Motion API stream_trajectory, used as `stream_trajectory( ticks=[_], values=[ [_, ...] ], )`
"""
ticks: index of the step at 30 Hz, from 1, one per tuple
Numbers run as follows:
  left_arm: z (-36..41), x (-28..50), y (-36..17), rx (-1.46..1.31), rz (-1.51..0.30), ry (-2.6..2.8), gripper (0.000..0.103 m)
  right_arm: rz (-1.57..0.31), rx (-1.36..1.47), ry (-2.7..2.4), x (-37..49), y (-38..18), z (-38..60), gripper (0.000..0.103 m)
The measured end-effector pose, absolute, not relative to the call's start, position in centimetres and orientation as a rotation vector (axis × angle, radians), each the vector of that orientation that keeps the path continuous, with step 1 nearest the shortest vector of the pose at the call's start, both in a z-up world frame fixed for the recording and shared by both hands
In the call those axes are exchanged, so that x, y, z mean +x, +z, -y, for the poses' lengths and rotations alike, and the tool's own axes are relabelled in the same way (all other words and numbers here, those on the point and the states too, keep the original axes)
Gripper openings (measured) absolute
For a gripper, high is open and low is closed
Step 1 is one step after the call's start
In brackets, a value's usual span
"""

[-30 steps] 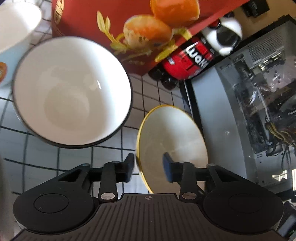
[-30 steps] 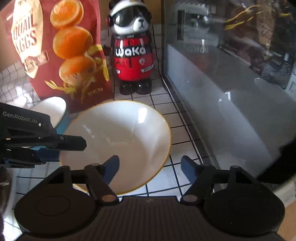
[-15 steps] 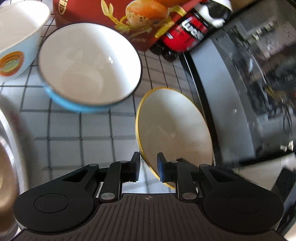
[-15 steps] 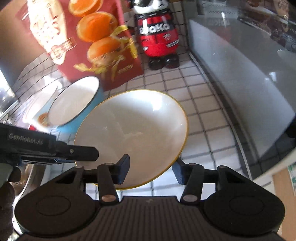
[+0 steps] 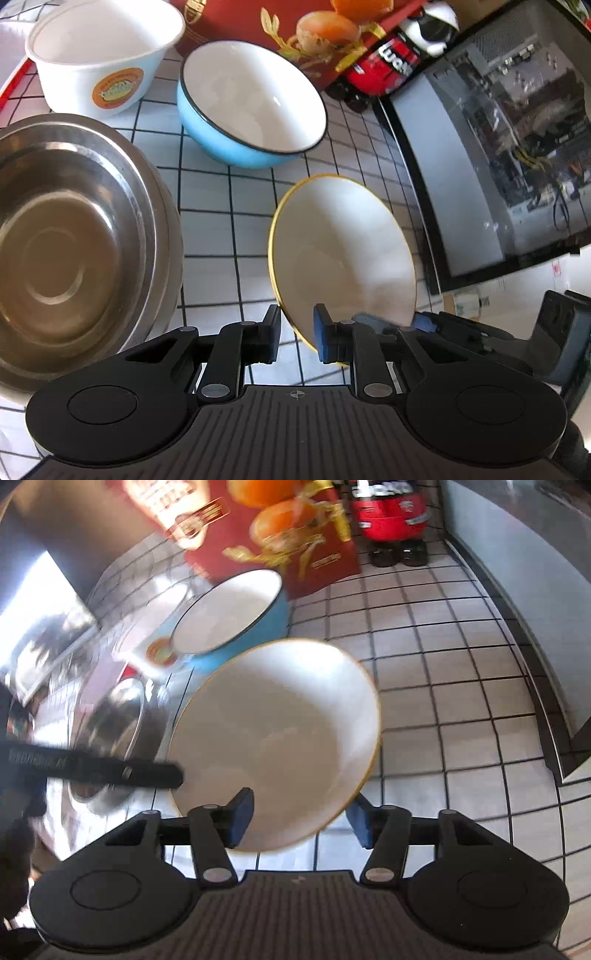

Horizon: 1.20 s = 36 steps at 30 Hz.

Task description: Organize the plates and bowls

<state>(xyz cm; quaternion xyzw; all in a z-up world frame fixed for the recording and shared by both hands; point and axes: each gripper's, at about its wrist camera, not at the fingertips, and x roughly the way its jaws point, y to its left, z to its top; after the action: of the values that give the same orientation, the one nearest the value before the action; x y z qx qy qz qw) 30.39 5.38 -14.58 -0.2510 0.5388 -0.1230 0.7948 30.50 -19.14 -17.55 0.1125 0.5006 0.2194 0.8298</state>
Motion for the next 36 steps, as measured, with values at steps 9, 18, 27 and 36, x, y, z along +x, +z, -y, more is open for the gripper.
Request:
stream_trajectory(
  ticks=[9, 18, 27, 36],
  values=[
    [-4.8, 32.0, -14.9, -0.526, -1.117, -0.167, 0.021, -1.096, 0.286, 0.453, 36.6, -18.9, 19.5, 0.073],
    [-4.6, 32.0, -14.8, -0.499, -1.114, -0.161, 0.021, -1.171, 0.24, 0.513, 38.1, -20.3, 18.8, 0.091],
    [-5.4, 31.8, -14.4, -0.517, -1.095, -0.145, 0.021, -1.233, 0.338, 0.566, 39.4, -20.4, 19.7, 0.103],
    [-4.7, 31.9, -15.6, -0.528, -1.127, -0.152, 0.021, -1.143, 0.247, 0.52, 37.5, -19.5, 19.7, 0.073]
  ],
)
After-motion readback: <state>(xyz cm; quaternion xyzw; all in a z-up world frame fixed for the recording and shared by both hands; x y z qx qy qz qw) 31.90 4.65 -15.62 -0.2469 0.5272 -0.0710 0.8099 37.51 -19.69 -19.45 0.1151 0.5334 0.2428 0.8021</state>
